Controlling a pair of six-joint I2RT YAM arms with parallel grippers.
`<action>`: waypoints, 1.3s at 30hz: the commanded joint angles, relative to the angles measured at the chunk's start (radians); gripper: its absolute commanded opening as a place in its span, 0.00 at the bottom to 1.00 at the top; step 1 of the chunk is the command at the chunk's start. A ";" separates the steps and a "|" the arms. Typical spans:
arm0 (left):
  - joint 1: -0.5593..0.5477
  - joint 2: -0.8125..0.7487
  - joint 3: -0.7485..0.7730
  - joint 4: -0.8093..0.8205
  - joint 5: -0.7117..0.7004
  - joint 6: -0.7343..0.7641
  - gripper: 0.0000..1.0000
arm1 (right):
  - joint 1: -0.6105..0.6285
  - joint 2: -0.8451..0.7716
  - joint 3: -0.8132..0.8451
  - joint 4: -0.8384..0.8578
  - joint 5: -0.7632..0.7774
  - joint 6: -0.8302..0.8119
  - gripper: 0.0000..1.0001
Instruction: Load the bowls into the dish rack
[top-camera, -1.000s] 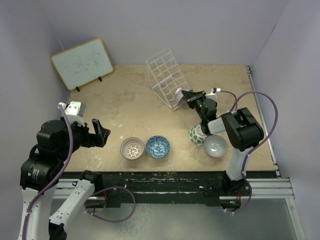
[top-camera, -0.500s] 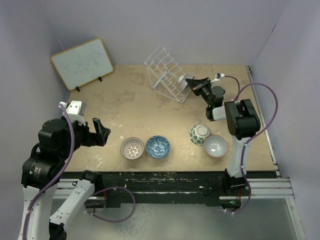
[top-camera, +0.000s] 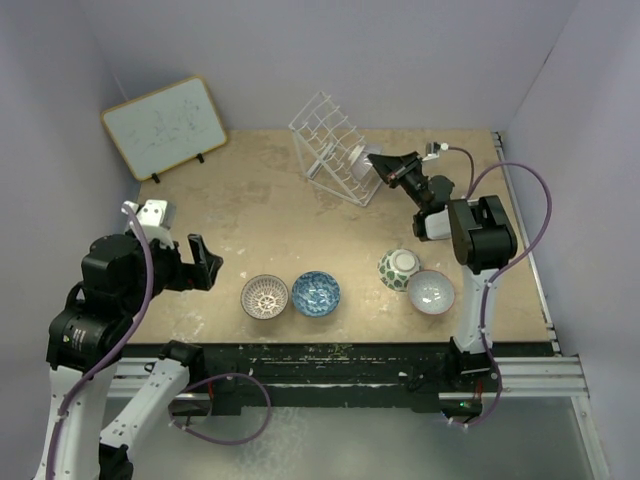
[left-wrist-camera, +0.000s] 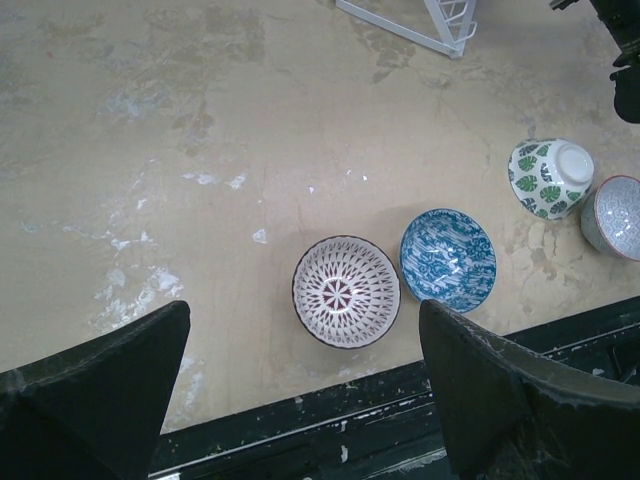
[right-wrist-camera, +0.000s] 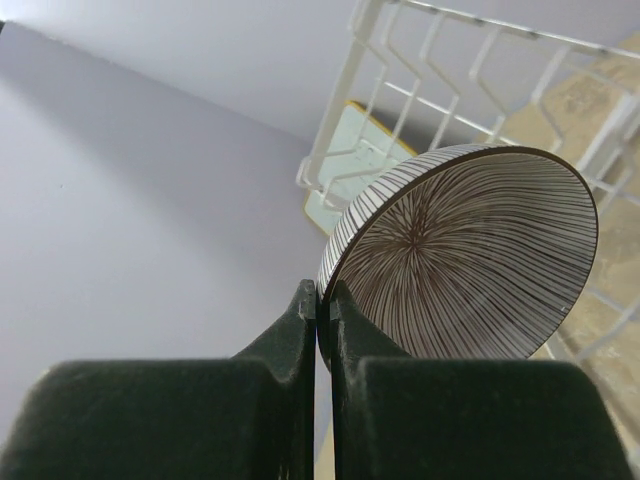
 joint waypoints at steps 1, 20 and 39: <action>-0.007 0.024 -0.001 0.058 -0.004 0.007 0.99 | -0.017 0.029 0.044 0.267 0.005 0.047 0.00; -0.006 0.039 -0.029 0.084 -0.002 -0.006 0.99 | -0.029 0.207 0.161 0.401 0.057 0.151 0.00; -0.007 0.037 -0.041 0.095 0.006 -0.016 0.99 | -0.020 0.300 0.212 0.360 -0.056 0.254 0.00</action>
